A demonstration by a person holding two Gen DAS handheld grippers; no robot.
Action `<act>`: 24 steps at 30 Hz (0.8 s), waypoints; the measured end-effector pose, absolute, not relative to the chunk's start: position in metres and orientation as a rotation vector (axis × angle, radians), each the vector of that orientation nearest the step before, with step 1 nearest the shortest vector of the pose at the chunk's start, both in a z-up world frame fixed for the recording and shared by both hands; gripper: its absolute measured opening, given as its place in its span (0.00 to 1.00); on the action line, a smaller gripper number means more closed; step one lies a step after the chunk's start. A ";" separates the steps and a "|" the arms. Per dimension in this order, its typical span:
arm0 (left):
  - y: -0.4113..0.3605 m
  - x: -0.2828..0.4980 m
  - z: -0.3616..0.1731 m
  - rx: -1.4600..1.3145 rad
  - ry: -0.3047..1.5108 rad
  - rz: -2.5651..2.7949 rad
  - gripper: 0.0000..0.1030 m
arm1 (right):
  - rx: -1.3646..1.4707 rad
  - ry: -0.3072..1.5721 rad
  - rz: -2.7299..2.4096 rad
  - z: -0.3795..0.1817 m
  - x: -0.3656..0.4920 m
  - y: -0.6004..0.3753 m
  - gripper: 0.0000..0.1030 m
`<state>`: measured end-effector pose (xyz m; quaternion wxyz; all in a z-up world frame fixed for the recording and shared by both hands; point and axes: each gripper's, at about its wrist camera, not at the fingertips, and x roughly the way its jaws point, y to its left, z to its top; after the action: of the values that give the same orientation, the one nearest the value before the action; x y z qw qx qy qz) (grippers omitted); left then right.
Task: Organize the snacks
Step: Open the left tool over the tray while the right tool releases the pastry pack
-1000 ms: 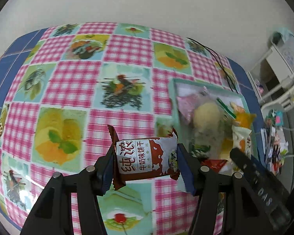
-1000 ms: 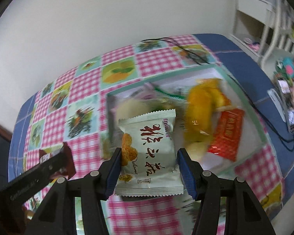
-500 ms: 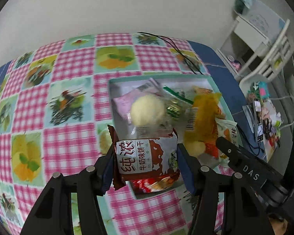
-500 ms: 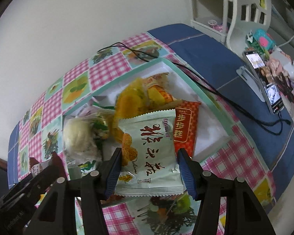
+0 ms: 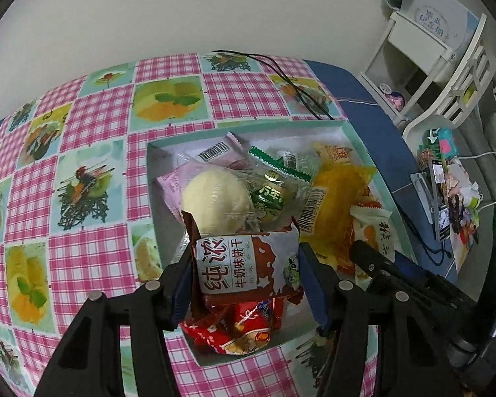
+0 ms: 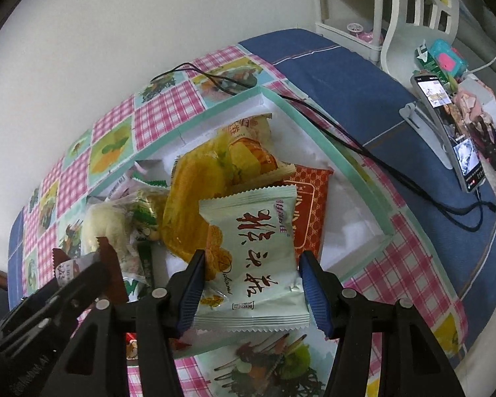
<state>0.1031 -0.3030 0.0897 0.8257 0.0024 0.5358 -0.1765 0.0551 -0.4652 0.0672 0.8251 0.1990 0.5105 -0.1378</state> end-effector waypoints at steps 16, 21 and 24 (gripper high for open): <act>-0.296 0.104 0.092 -0.037 1.163 -0.385 0.62 | 0.409 1.083 -0.281 0.071 0.058 -0.462 0.60; -0.278 0.105 0.094 -0.042 1.177 -0.317 0.65 | 0.371 1.077 -0.261 0.078 0.058 -0.453 0.61; -0.265 0.106 0.094 -0.049 1.178 -0.272 0.69 | 0.349 1.072 -0.250 0.083 0.058 -0.447 0.62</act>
<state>0.1060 -0.2647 0.0937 0.8224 -0.0231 0.5539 -0.1281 0.0583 -0.4466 0.0827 0.8380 0.1648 0.5065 -0.1182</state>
